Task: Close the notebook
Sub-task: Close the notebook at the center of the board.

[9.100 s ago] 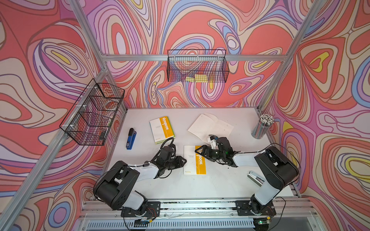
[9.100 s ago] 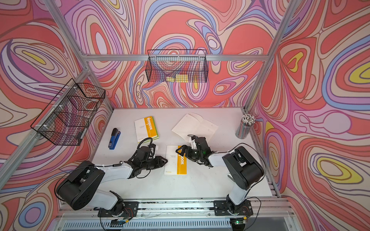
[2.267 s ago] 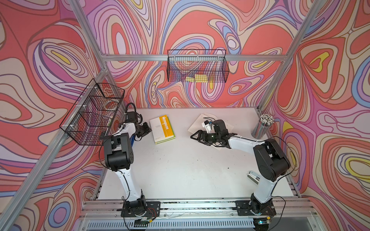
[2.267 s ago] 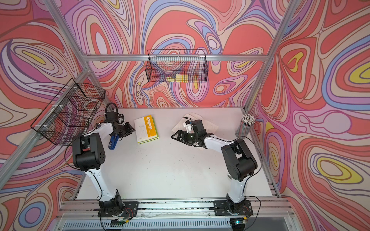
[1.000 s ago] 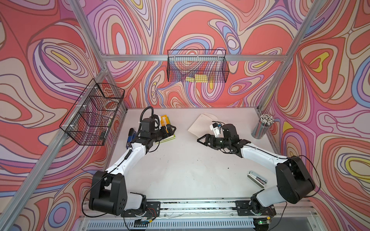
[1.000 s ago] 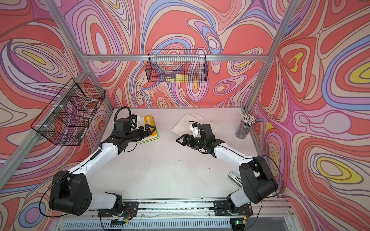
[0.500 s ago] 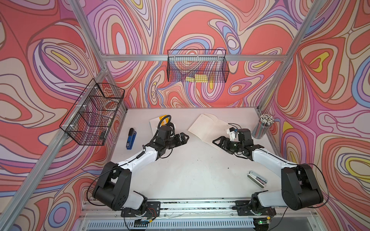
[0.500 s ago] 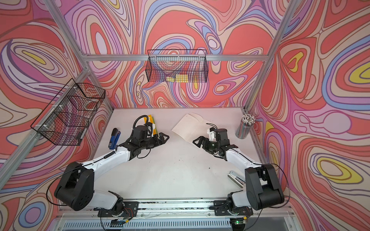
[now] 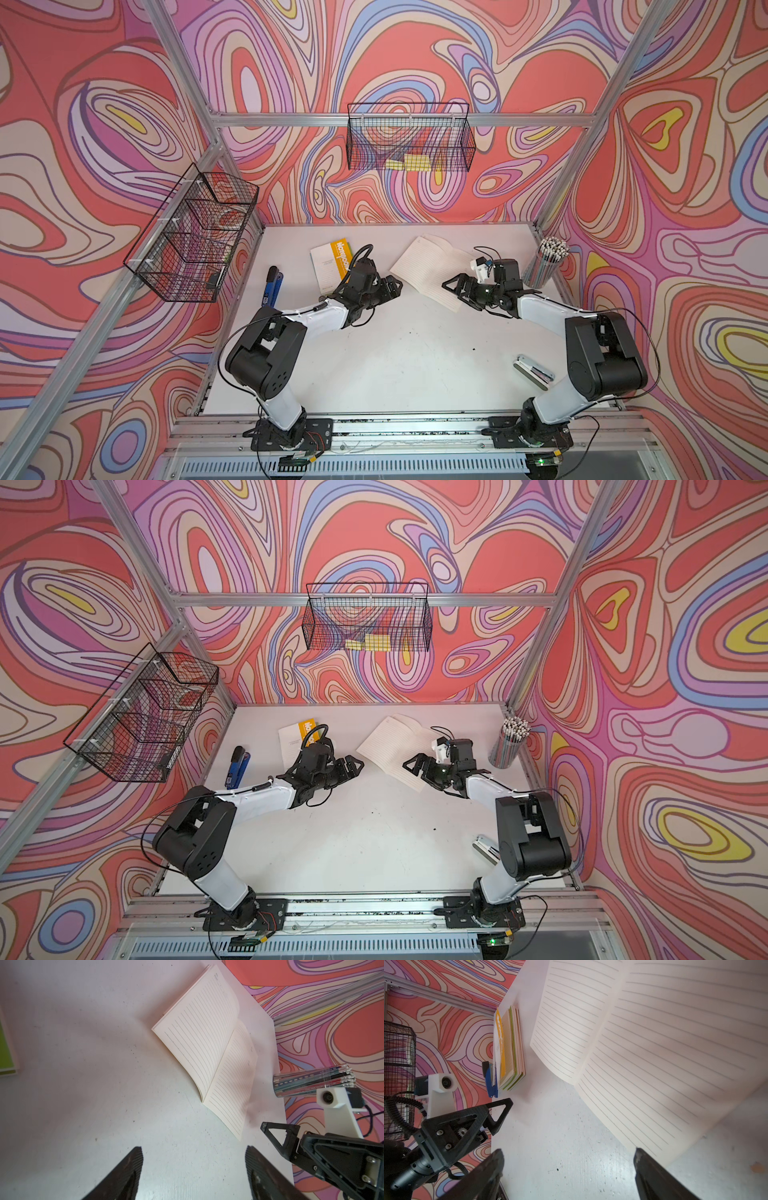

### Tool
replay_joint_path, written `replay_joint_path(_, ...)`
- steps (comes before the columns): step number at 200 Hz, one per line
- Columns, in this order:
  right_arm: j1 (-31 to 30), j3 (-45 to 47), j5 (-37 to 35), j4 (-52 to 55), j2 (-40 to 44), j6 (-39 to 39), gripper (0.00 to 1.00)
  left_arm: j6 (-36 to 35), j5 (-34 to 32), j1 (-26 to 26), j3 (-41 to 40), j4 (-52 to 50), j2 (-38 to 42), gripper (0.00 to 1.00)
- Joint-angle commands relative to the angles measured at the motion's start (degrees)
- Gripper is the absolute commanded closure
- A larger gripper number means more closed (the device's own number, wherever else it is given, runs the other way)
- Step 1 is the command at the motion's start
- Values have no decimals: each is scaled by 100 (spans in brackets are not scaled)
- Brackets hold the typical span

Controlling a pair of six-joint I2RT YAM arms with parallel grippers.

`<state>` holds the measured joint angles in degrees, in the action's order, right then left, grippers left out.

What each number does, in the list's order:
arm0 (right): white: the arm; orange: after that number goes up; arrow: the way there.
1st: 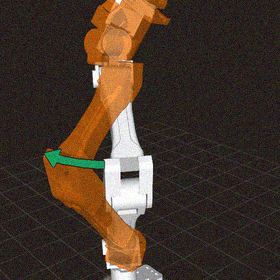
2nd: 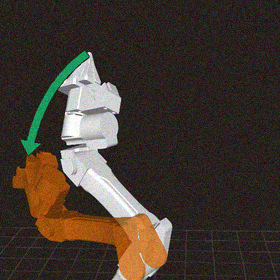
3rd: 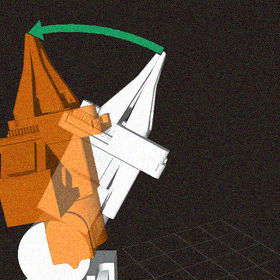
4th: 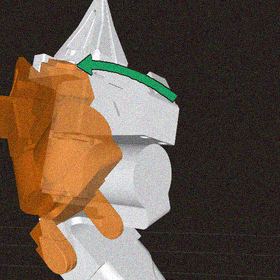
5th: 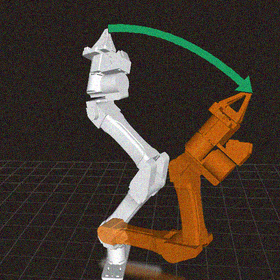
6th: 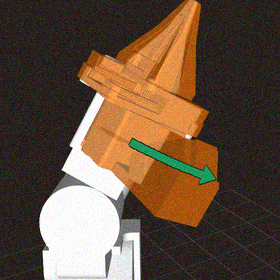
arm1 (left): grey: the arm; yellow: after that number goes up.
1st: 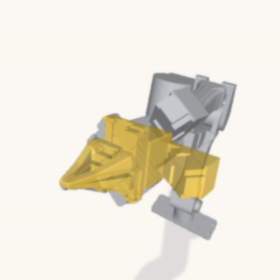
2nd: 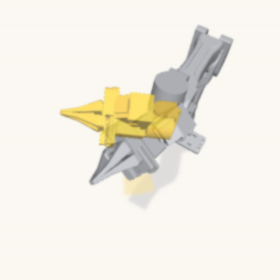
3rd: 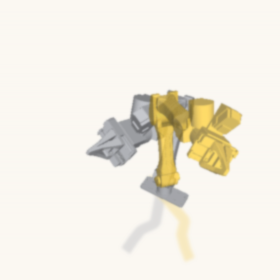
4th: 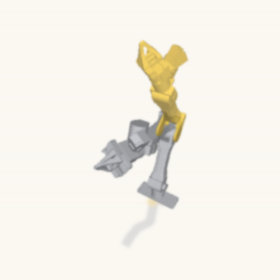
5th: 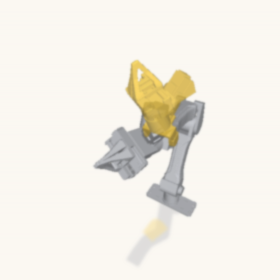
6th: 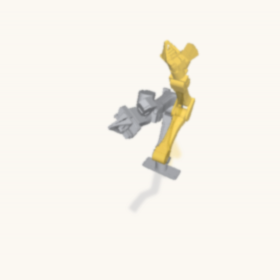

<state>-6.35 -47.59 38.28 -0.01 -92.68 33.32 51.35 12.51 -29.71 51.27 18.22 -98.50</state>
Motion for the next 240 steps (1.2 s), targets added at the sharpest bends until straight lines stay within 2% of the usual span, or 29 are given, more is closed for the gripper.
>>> replay_joint_path(1,100,-155,-14,-233,-172,-150,2,481,-255,-56,145,702,-380,23)
replay_joint_path(49,377,-189,291,-589,-659,-67,2,801,-322,-126,583,1014,-1095,26)
replay_joint_path(120,415,-224,411,-922,-1100,73,2,1092,-509,-201,968,1180,-1739,29)
replay_joint_path(240,415,-216,522,-912,-1199,103,1,1465,-823,-308,969,1786,-2171,39)
